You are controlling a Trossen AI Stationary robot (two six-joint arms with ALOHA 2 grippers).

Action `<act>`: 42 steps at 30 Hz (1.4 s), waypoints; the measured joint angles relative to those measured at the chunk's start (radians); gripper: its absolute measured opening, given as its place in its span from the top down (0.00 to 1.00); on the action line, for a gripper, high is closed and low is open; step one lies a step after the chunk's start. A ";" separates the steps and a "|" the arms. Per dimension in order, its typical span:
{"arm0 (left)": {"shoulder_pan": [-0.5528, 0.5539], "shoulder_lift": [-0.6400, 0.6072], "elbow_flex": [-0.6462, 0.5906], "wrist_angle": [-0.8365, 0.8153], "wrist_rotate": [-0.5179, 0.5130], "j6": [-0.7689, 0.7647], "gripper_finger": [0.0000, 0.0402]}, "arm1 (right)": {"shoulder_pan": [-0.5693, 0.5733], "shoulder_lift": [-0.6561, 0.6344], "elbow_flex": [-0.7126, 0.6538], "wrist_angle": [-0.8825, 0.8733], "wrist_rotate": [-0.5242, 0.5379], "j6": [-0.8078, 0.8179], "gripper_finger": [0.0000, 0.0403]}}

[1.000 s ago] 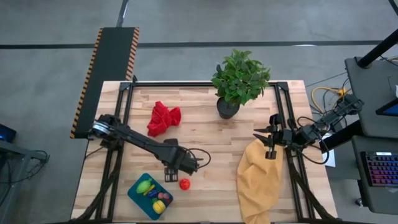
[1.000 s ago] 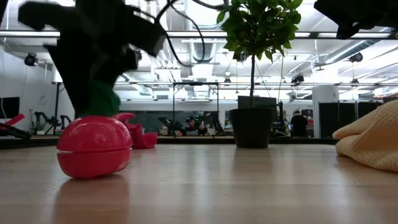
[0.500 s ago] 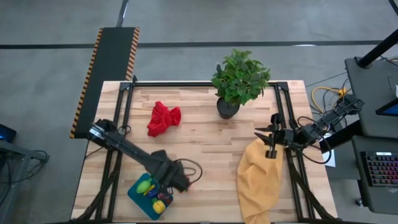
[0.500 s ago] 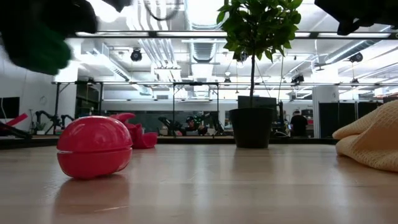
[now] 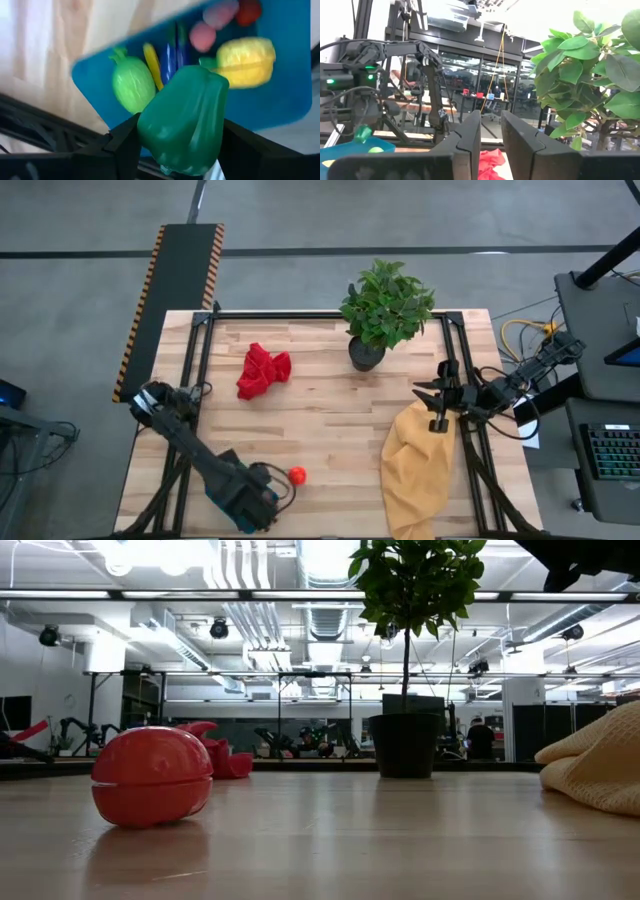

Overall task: Pick and placing Produce into tupperware
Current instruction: Put the green pepper into the blue bin, then put the red tomato into the blue bin

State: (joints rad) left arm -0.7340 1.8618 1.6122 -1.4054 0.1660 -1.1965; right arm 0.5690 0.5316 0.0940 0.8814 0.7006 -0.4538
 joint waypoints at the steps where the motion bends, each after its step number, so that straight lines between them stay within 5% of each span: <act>1: -0.012 0.000 -0.001 0.005 0.009 -0.018 0.50 | 0.000 0.000 0.000 0.000 0.000 0.000 0.83; 21: -0.078 0.026 -0.010 0.109 0.062 0.024 0.49 | 0.000 0.002 0.000 -0.011 0.000 0.218 0.83; 33: -0.079 0.026 -0.067 0.147 0.084 0.025 0.30 | 0.000 0.002 0.000 -0.011 -0.001 0.217 0.83; 42: -0.070 0.023 -0.069 0.147 0.065 0.146 0.29 | 0.000 0.002 0.000 -0.011 -0.001 0.189 0.83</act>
State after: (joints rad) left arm -0.8038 1.8851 1.5429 -1.2580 0.2310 -1.0504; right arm 0.5690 0.5335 0.0940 0.8700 0.6994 -0.2646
